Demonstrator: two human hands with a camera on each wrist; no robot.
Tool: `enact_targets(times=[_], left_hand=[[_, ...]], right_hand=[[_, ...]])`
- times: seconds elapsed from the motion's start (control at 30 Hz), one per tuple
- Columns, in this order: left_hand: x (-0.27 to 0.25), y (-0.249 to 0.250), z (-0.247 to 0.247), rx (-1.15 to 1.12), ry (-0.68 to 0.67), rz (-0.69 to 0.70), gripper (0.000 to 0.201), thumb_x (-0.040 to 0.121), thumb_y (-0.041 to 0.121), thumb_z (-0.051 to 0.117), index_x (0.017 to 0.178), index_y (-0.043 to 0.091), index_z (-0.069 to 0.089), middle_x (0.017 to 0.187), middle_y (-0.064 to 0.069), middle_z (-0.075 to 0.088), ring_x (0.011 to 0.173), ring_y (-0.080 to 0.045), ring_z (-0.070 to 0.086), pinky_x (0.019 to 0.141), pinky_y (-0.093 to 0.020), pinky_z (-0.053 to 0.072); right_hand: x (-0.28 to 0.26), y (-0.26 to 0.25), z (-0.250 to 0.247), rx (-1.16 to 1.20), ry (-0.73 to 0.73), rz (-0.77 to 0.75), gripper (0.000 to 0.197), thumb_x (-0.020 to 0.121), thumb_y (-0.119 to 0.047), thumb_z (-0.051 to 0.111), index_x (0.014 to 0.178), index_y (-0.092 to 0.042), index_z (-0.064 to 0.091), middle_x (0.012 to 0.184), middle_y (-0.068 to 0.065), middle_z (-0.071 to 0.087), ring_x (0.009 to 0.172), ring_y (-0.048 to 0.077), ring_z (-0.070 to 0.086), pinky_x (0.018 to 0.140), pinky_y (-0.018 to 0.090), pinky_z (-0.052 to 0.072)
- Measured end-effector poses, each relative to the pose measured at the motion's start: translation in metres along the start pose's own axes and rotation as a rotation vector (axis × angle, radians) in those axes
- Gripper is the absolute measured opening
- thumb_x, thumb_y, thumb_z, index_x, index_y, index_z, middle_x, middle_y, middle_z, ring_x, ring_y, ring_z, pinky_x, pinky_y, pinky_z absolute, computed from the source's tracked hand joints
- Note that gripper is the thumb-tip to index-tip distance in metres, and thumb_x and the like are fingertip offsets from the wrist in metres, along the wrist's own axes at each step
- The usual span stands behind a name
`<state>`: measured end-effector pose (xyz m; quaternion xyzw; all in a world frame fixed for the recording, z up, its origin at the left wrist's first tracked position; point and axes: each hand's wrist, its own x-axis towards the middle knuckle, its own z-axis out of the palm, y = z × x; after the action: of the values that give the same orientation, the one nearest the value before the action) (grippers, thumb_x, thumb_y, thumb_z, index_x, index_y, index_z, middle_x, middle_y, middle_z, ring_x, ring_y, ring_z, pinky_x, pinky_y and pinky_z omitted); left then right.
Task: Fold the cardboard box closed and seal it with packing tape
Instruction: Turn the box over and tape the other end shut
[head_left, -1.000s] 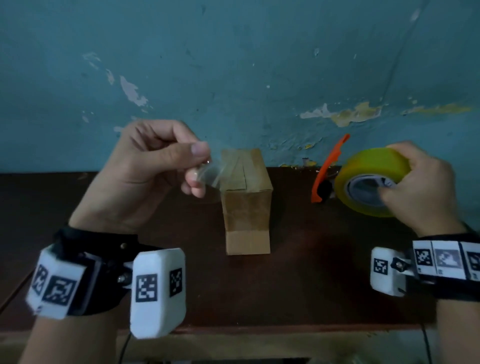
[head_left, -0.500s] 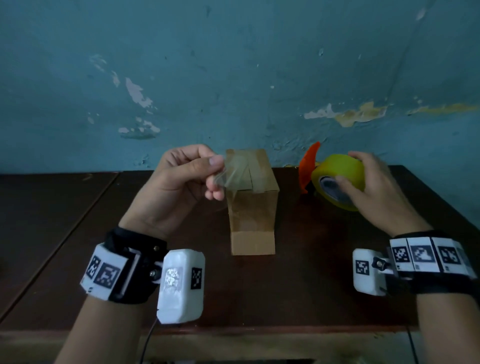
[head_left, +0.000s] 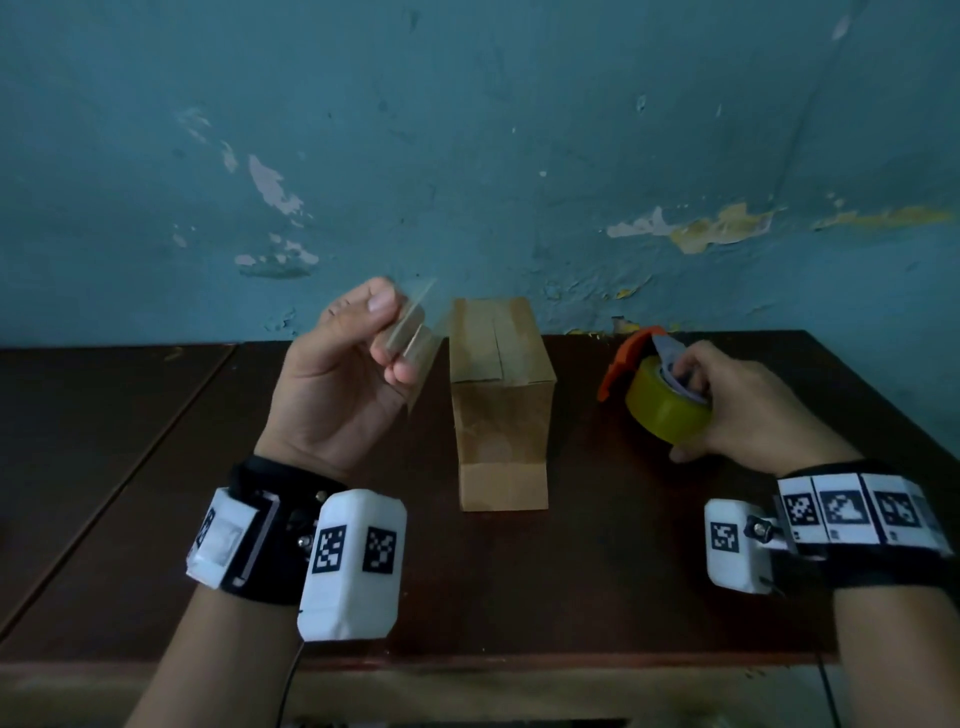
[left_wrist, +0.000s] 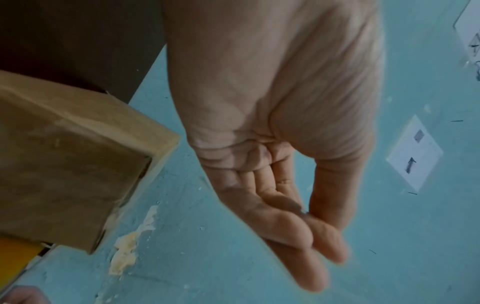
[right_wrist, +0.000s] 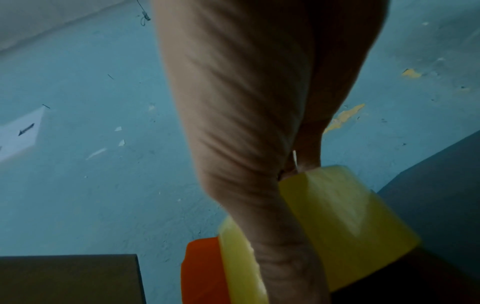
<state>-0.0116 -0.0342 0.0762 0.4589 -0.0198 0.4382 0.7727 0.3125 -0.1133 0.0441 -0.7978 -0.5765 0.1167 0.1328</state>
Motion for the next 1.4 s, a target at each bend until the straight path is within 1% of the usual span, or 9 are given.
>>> enact_targets(times=[0.23, 0.33, 0.43, 0.5, 0.67, 0.8, 1.07, 1.23, 1.4], left_hand=[[0.003, -0.01, 0.004, -0.011, -0.047, -0.023, 0.021, 0.083, 0.01, 0.077, 0.071, 0.011, 0.06, 0.058, 0.002, 0.053, 0.052, -0.011, 0.054, 0.052, -0.019, 0.047], [0.004, -0.015, 0.006, -0.017, -0.062, -0.041, 0.019, 0.084, 0.011, 0.075, 0.072, 0.011, 0.061, 0.058, 0.002, 0.052, 0.052, -0.012, 0.055, 0.051, -0.019, 0.044], [0.006, -0.022, 0.009, -0.019, -0.069, -0.054, 0.018, 0.085, 0.011, 0.075, 0.072, 0.012, 0.062, 0.058, 0.002, 0.052, 0.051, -0.012, 0.056, 0.05, -0.019, 0.045], [0.007, -0.028, 0.011, -0.024, -0.077, -0.066, 0.018, 0.086, 0.012, 0.074, 0.072, 0.012, 0.062, 0.058, 0.002, 0.053, 0.052, -0.012, 0.057, 0.051, -0.02, 0.046], [0.009, -0.041, 0.016, -0.022, -0.087, -0.1, 0.019, 0.085, 0.013, 0.075, 0.072, 0.013, 0.062, 0.058, 0.002, 0.055, 0.052, -0.011, 0.058, 0.053, -0.02, 0.051], [0.009, -0.046, 0.017, 0.02, -0.076, -0.107, 0.021, 0.084, 0.016, 0.077, 0.07, 0.013, 0.061, 0.056, 0.002, 0.056, 0.051, -0.012, 0.058, 0.055, -0.02, 0.051], [0.007, -0.043, 0.012, 0.109, -0.047, -0.096, 0.025, 0.083, 0.023, 0.079, 0.068, 0.015, 0.06, 0.055, 0.005, 0.056, 0.049, -0.009, 0.056, 0.055, -0.026, 0.034], [0.006, -0.044, 0.012, 0.08, -0.059, -0.101, 0.025, 0.084, 0.02, 0.078, 0.069, 0.013, 0.059, 0.056, 0.003, 0.058, 0.049, -0.01, 0.058, 0.052, -0.023, 0.037], [0.005, -0.043, 0.013, 0.091, -0.064, -0.1, 0.024, 0.085, 0.021, 0.077, 0.071, 0.013, 0.059, 0.056, 0.004, 0.059, 0.049, -0.008, 0.059, 0.054, -0.022, 0.038]], right_hand=[[0.0, -0.002, 0.001, -0.029, -0.056, -0.009, 0.069, 0.064, -0.019, 0.095, 0.12, -0.028, 0.055, 0.1, -0.011, 0.055, 0.092, 0.009, 0.055, 0.075, 0.028, 0.044], [-0.004, -0.01, -0.003, 0.007, 0.094, -0.03, 0.044, 0.077, -0.025, 0.087, 0.113, -0.027, 0.061, 0.093, -0.01, 0.06, 0.085, 0.004, 0.056, 0.069, 0.027, 0.044], [-0.01, -0.023, -0.008, 0.246, 0.297, -0.16, 0.022, 0.085, -0.024, 0.081, 0.101, -0.026, 0.065, 0.088, -0.007, 0.064, 0.082, 0.009, 0.062, 0.07, 0.028, 0.052], [-0.014, -0.034, -0.007, 0.517, 0.282, -0.303, 0.017, 0.086, -0.018, 0.079, 0.101, -0.021, 0.071, 0.091, -0.002, 0.069, 0.084, 0.012, 0.066, 0.077, 0.032, 0.06], [-0.02, -0.063, 0.009, 0.931, 0.028, -0.626, 0.022, 0.09, -0.01, 0.074, 0.112, -0.009, 0.072, 0.107, 0.008, 0.075, 0.103, 0.021, 0.07, 0.086, 0.027, 0.057], [-0.02, -0.077, 0.018, 1.141, -0.127, -0.792, 0.037, 0.085, -0.009, 0.069, 0.12, 0.003, 0.065, 0.118, 0.026, 0.068, 0.113, 0.035, 0.065, 0.099, 0.038, 0.054], [-0.02, -0.085, 0.021, 1.186, -0.188, -0.803, 0.026, 0.081, -0.015, 0.071, 0.098, 0.003, 0.064, 0.109, 0.015, 0.067, 0.109, 0.03, 0.062, 0.097, 0.041, 0.048], [-0.02, -0.089, 0.021, 1.251, -0.156, -0.782, 0.031, 0.08, -0.014, 0.074, 0.108, -0.01, 0.064, 0.106, 0.009, 0.063, 0.103, 0.025, 0.059, 0.091, 0.033, 0.051], [-0.022, -0.093, 0.02, 1.223, -0.142, -0.814, 0.027, 0.08, -0.012, 0.075, 0.105, -0.008, 0.067, 0.113, 0.022, 0.061, 0.111, 0.036, 0.058, 0.1, 0.058, 0.047]])
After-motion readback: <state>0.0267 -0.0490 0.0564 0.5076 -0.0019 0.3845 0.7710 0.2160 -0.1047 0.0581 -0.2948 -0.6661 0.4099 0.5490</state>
